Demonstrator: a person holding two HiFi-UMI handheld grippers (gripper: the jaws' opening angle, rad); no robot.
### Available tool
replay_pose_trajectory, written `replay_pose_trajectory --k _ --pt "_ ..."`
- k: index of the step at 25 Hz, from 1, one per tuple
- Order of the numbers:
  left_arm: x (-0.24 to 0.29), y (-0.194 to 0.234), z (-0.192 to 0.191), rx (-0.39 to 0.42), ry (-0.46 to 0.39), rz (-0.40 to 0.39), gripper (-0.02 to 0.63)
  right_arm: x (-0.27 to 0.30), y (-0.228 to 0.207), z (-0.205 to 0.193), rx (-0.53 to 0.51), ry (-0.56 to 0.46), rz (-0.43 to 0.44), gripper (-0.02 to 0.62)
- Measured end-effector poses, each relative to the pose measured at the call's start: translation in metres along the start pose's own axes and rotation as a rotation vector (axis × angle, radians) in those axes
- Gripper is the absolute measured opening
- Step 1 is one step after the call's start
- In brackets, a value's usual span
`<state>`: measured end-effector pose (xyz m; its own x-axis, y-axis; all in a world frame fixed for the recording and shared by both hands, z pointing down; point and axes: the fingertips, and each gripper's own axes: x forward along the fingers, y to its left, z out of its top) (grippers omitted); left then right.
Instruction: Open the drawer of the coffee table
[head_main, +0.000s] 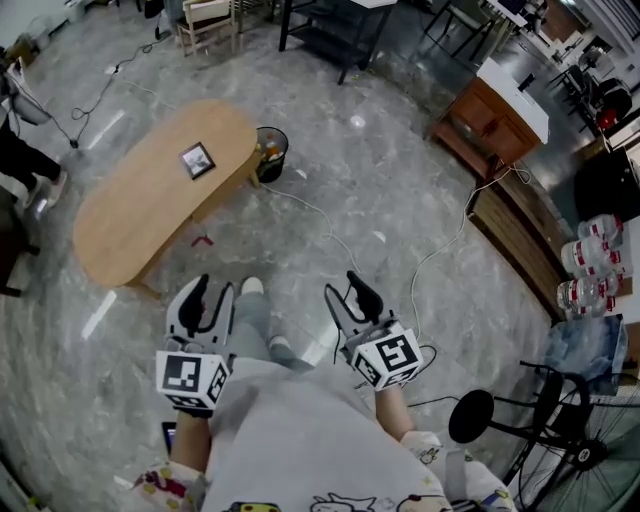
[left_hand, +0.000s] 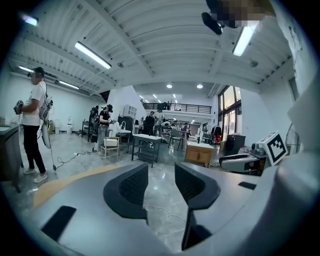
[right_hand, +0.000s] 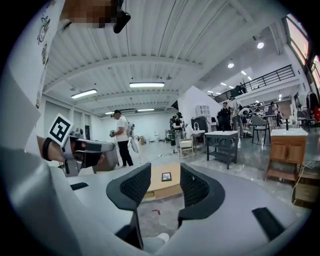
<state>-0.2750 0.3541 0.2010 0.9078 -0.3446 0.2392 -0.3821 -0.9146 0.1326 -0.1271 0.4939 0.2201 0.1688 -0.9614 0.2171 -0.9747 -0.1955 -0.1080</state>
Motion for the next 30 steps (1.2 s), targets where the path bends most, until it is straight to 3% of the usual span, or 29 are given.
replay_pose_trajectory --k 8,20,30 --pt "0.052 0.025 0.012 -0.008 -0.001 -0.015 0.199 0.05 -0.024 0.007 0.045 0.017 0.027 0.192" --pt "0.171 0.108 0.055 -0.014 0.012 -0.034 0.269 0.188 -0.079 0.052 0.051 0.018 0.053 0.232" --pt "0.215 0.171 0.068 -0.034 0.016 -0.02 0.285 0.27 -0.086 0.072 0.041 0.037 0.067 0.247"
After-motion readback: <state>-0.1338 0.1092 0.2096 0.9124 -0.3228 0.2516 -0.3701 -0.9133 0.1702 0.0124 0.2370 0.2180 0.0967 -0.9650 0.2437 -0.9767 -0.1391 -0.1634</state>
